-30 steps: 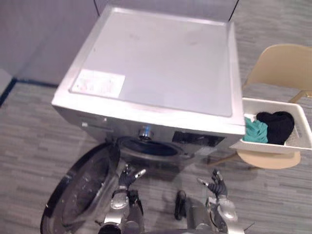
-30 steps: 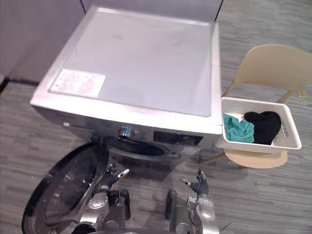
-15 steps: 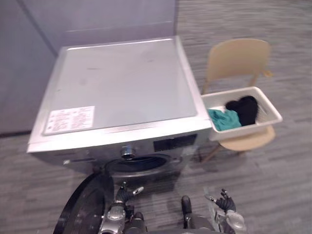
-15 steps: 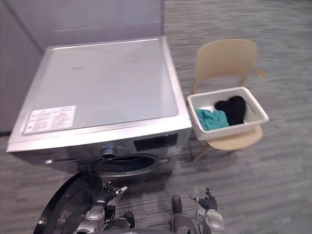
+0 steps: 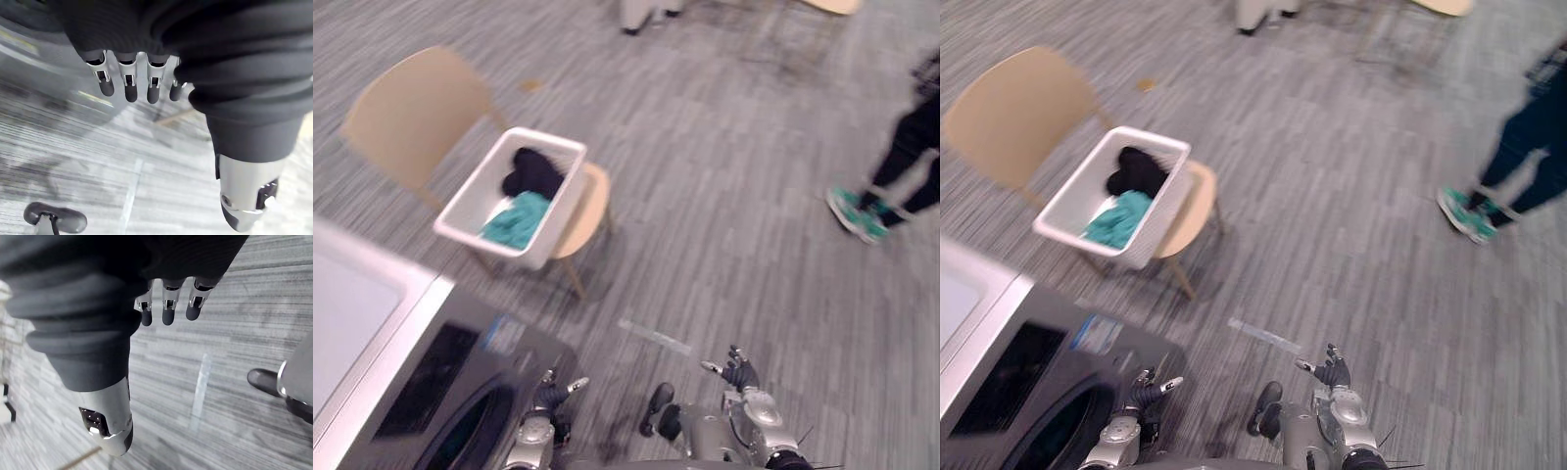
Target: Pick up the laundry basket with both hands and put the clothes into the washing machine.
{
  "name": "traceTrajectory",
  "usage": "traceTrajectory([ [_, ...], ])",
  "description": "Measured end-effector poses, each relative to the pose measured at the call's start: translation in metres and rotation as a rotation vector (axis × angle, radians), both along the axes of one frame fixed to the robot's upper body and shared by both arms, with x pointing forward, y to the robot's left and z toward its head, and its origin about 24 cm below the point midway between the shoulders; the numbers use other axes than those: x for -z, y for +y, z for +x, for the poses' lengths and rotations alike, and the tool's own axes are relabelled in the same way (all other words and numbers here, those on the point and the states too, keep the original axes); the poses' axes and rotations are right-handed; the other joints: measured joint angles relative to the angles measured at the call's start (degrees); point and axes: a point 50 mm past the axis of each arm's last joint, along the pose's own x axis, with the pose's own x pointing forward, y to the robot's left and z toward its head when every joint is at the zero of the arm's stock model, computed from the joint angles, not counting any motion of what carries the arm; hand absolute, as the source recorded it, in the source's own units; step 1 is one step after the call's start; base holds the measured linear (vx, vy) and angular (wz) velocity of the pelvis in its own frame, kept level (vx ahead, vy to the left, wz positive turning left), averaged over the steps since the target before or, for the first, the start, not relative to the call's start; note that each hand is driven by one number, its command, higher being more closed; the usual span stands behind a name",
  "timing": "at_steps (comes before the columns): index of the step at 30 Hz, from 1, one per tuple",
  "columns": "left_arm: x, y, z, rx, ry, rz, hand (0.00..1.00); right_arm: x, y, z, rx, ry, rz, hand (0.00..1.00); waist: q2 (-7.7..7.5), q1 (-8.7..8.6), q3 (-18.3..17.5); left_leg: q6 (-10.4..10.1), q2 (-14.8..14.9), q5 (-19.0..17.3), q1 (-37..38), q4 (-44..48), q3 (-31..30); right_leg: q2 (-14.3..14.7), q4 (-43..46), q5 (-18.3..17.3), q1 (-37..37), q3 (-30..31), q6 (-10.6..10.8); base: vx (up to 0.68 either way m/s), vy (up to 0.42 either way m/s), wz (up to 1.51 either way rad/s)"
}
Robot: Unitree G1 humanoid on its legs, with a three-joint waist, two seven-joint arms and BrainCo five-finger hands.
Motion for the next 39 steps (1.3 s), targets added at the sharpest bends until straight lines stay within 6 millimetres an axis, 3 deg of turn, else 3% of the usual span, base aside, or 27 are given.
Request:
traceTrajectory([
  [2, 0.002, -0.012, -0.002, 0.016, 0.010, -0.037, 0.00, 0.005, -0.006, -0.006, 0.023, 0.034, -0.002, 0.00, -0.15, -0.10, 0.71, -0.93, -5.97, -0.67, -7.95, 1.54, -13.97, 1.03, -2.01, 0.03, 4.17, 3.85, 0.26, 0.21, 0.002, -0.92],
  [6, -0.001, -0.016, 0.005, 0.027, -0.011, -0.047, 0.00, 0.006, -0.007, -0.007, 0.036, 0.039, 0.004, 0.00, 0.26, 0.98, 1.99, -0.83, -12.83, -0.17, -15.39, -14.26, -19.98, 0.85, -6.77, 0.72, 9.22, 7.79, 2.42, 0.24, 0.082, -0.49],
  [7, -0.002, -0.015, 0.006, 0.026, -0.020, -0.045, 0.00, 0.004, -0.009, -0.004, 0.048, 0.029, 0.004, 0.00, 0.56, 1.23, 2.53, -0.38, -15.34, 3.22, -17.02, -23.33, -21.63, 0.77, -9.75, 1.46, 11.39, 8.66, 3.74, 0.30, 0.146, -0.33],
  [8, -0.003, -0.014, 0.007, 0.023, -0.025, -0.044, 0.00, 0.003, -0.008, -0.003, 0.051, 0.026, 0.007, 0.00, 0.24, 1.94, 2.77, 0.02, -16.16, 6.23, -16.68, -25.62, -22.00, 0.63, -10.77, 1.80, 12.14, 9.55, 4.31, 0.29, 0.137, -0.49],
  [9, -0.003, -0.013, 0.007, 0.013, -0.032, -0.046, 0.00, 0.003, -0.006, 0.000, 0.050, 0.020, 0.012, 0.00, 0.17, 3.08, 2.61, 0.69, -17.38, 10.10, -15.41, -28.16, -22.32, 0.47, -12.22, 2.25, 12.95, 11.13, 5.09, 0.20, 0.097, -0.48],
  [11, -0.004, -0.010, 0.008, 0.004, -0.035, -0.045, 0.00, -0.001, -0.003, 0.008, 0.042, -0.002, 0.016, 0.00, 0.11, 3.72, 2.78, 4.93, -18.87, 8.96, -15.41, -26.41, -24.01, -0.52, -11.39, 1.27, 13.15, 12.55, 6.74, 0.33, 0.175, -0.31],
  [12, -0.003, -0.010, 0.005, -0.004, -0.028, -0.048, 0.00, 0.000, -0.002, 0.007, 0.038, 0.005, 0.020, 0.00, -0.01, 3.99, 2.86, 7.45, -19.05, 6.90, -13.84, -25.35, -23.61, -1.58, -6.65, 0.06, 12.40, 13.48, 7.75, 0.37, 0.223, -0.24],
  [13, -0.002, -0.010, 0.003, -0.009, -0.024, -0.052, 0.00, 0.000, -0.001, 0.006, 0.036, 0.007, 0.024, 0.00, -0.17, 4.23, 2.95, 7.71, -19.12, 6.22, -12.28, -25.46, -22.71, -2.56, -2.34, -0.79, 11.34, 14.23, 9.05, 0.39, 0.265, -0.15],
  [14, 0.000, -0.009, 0.000, -0.013, -0.011, -0.053, 0.00, 0.000, 0.002, 0.007, 0.033, 0.004, 0.030, 0.00, -0.20, 4.09, 2.89, 8.37, -19.97, 5.30, -9.37, -25.98, -22.69, -4.71, 7.86, -1.60, 8.99, 14.54, 9.99, 0.48, 0.302, 0.01],
  [15, 0.001, -0.009, -0.002, -0.008, -0.003, -0.051, 0.00, 0.001, 0.005, 0.006, 0.026, 0.008, 0.033, 0.00, -0.70, 3.97, 2.92, 9.40, -21.21, 4.65, -6.16, -26.75, -22.72, -7.68, 20.02, -0.45, 5.80, 14.43, 9.77, 0.40, 0.249, 0.14],
  [17, 0.002, -0.008, -0.006, -0.004, 0.005, -0.045, 0.00, 0.003, 0.006, 0.003, 0.024, 0.016, 0.035, 0.00, -1.07, 3.85, 2.92, 11.18, -23.12, 3.47, -0.34, -29.52, -23.68, -12.00, 33.76, 0.86, 1.97, 13.52, 8.53, 0.43, 0.173, 0.36],
  [18, 0.002, -0.007, -0.006, -0.004, 0.005, -0.043, 0.00, 0.003, 0.005, 0.003, 0.025, 0.017, 0.035, 0.00, -1.01, 3.72, 2.77, 11.24, -23.66, 3.44, 2.08, -31.11, -26.29, -13.57, 37.74, -0.63, 0.08, 12.26, 8.60, 0.46, 0.125, 0.60],
  [20, 0.000, -0.004, -0.002, -0.003, -0.006, -0.036, 0.00, 0.001, 0.006, 0.005, 0.025, 0.007, 0.036, 0.00, -0.63, 3.05, 2.74, 11.22, -23.28, 3.45, 4.01, -33.40, -31.48, -13.06, 34.40, -2.97, -2.06, 10.83, 8.46, 0.38, -0.011, 0.96],
  [22, -0.003, -0.005, 0.005, -0.012, -0.025, -0.044, 0.00, 0.000, 0.004, 0.005, 0.033, 0.000, 0.035, 0.00, 0.53, 2.70, 3.22, 11.22, -22.28, 3.45, 4.56, -34.34, -38.10, -8.80, 23.95, -4.44, -4.00, 14.52, 8.21, 0.37, -0.115, 1.16],
  [24, -0.007, -0.017, 0.017, -0.006, -0.051, -0.074, 0.00, -0.003, -0.003, 0.002, 0.074, -0.030, 0.040, 0.00, 0.31, 2.31, 3.05, 11.20, -22.18, 3.44, 3.22, -33.51, -46.57, -3.52, 11.10, -2.04, -7.46, 26.48, 10.56, 0.35, -0.211, 1.55],
  [25, -0.009, -0.025, 0.023, -0.001, -0.066, -0.092, 0.00, -0.003, -0.008, -0.003, 0.103, -0.034, 0.039, 0.00, 0.12, 2.44, 2.95, 10.24, -22.73, 2.98, 2.31, -32.07, -49.80, -2.65, 5.07, 0.42, -7.43, 31.90, 11.80, 0.46, -0.336, 2.55],
  [26, -0.011, -0.033, 0.027, 0.004, -0.077, -0.113, 0.00, 0.002, -0.011, -0.016, 0.142, -0.004, 0.036, 0.00, -0.30, 2.14, 2.79, 6.45, -24.07, 0.93, 1.56, -28.80, -54.66, -4.49, -3.46, 6.60, -5.12, 34.85, 12.94, 0.43, -0.333, 2.38],
  [27, -0.011, -0.037, 0.028, 0.004, -0.080, -0.122, 0.00, 0.006, -0.009, -0.024, 0.155, 0.019, 0.039, 0.00, -1.09, 2.32, 2.57, 4.24, -24.84, -0.48, 1.69, -27.74, -55.90, -6.25, -5.10, 10.26, -3.89, 34.32, 12.73, 0.49, -0.476, 2.53],
  [28, -0.012, -0.046, 0.029, 0.017, -0.081, -0.141, 0.00, 0.007, -0.015, -0.027, 0.154, 0.038, 0.021, 0.00, 1.40, 2.79, 3.05, 1.71, -23.13, -2.43, 1.05, -25.49, -56.91, -6.06, -1.11, 10.34, -3.33, 29.29, 12.32, 0.30, -0.354, 1.88],
  [30, -0.014, -0.044, 0.031, -0.026, -0.104, -0.146, 0.00, -0.004, -0.014, -0.015, 0.144, -0.037, 0.017, 0.00, 2.61, 3.49, 2.34, -2.01, -20.58, 0.93, -1.86, -25.27, -56.39, -7.48, 1.61, 6.74, -1.85, 21.15, 9.47, 0.28, -0.373, 2.02],
  [32, -0.016, -0.042, 0.033, -0.046, -0.118, -0.140, 0.00, -0.013, -0.014, -0.006, 0.133, -0.092, 0.008, 0.00, 2.59, 4.20, 2.30, -2.53, -19.61, 3.65, -2.78, -26.42, -56.49, -8.78, 2.00, 4.85, 0.94, 14.50, 8.40, 0.20, -0.329, 2.09],
  [34, -0.016, -0.042, 0.031, -0.050, -0.118, -0.139, 0.00, -0.019, -0.015, -0.001, 0.136, -0.131, -0.007, 0.00, 1.56, 4.35, 2.04, -3.14, -18.37, 7.89, -4.79, -27.85, -52.12, -11.04, 0.81, 3.50, 5.06, 6.28, 8.06, 0.12, -0.188, 2.29],
  [35, -0.015, -0.042, 0.028, -0.044, -0.111, -0.136, 0.00, -0.021, -0.016, 0.001, 0.139, -0.141, -0.017, 0.00, 1.25, 4.30, 1.65, -3.23, -17.27, 9.26, -5.54, -29.11, -47.27, -11.44, -0.84, 3.51, 6.85, 3.49, 8.04, 0.08, -0.084, 1.92],
  [36, -0.011, -0.041, 0.019, -0.040, -0.090, -0.120, 0.00, -0.023, -0.019, 0.003, 0.135, -0.153, -0.030, 0.00, 0.88, 4.80, 0.92, -2.86, -15.13, 9.42, -6.86, -31.12, -36.81, -11.29, -3.12, 3.51, 8.62, -0.27, 8.04, 0.06, -0.053, 1.60],
  [37, -0.010, -0.043, 0.017, -0.029, -0.084, -0.114, 0.00, -0.023, -0.020, 0.004, 0.135, -0.157, -0.035, 0.00, 1.14, 5.27, 0.19, -2.56, -14.49, 9.37, -7.61, -31.90, -32.19, -11.29, -3.64, 3.51, 8.73, -1.90, 8.04, 0.06, -0.006, 1.47],
  [38, -0.009, -0.045, 0.013, -0.004, -0.072, -0.111, 0.00, -0.025, -0.023, 0.007, 0.138, -0.160, -0.047, 0.00, 1.94, 5.41, -0.50, -0.61, -13.67, 9.68, -8.42, -32.80, -24.19, -11.58, -3.97, 3.50, 9.13, -4.61, 8.09, 0.03, 0.057, 1.39],
  [39, -0.008, -0.046, 0.011, 0.019, -0.064, -0.104, 0.00, -0.024, -0.027, 0.007, 0.150, -0.149, -0.069, 0.00, 1.17, 5.49, -0.45, 1.53, -13.78, 10.82, -8.98, -33.91, -18.58, -12.50, -4.66, 3.68, 10.36, -7.36, 8.37, 0.03, 0.078, 1.32],
])
